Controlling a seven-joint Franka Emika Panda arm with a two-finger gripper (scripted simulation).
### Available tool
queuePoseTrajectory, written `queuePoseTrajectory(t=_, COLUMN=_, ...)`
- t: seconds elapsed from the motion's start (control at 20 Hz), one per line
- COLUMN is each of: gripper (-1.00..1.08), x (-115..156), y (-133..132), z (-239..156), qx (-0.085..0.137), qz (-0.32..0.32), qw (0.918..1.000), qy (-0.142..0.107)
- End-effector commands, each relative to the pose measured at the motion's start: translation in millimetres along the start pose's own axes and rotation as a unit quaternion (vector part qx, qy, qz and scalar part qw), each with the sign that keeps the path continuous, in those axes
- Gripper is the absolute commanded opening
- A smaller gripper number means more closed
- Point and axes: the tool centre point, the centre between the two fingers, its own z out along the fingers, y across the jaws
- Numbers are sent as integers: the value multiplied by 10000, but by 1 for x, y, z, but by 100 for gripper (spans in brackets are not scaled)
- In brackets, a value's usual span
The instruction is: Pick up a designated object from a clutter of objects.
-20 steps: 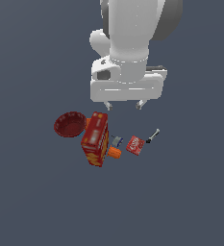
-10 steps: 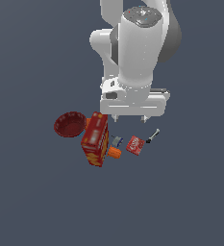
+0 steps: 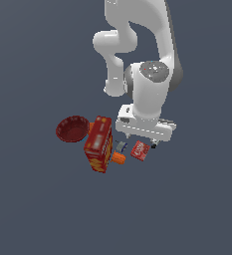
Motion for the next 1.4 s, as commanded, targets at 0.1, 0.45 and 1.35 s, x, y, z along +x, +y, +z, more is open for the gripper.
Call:
queuePoseTrajectory(t=0.1, gripper=100, x=-11, y=-8, z=42, qx=-47, qz=492, qw=9988, qy=-8)
queuePoseTrajectory(t=0.45, gripper=100, x=-26, y=-13, z=85, qx=-129, qz=1011, qw=9948, qy=13)
queuePoseTrajectory(t=1.35, gripper=100, x=-34, y=-12, z=122, qx=-174, qz=1236, qw=9922, qy=31)
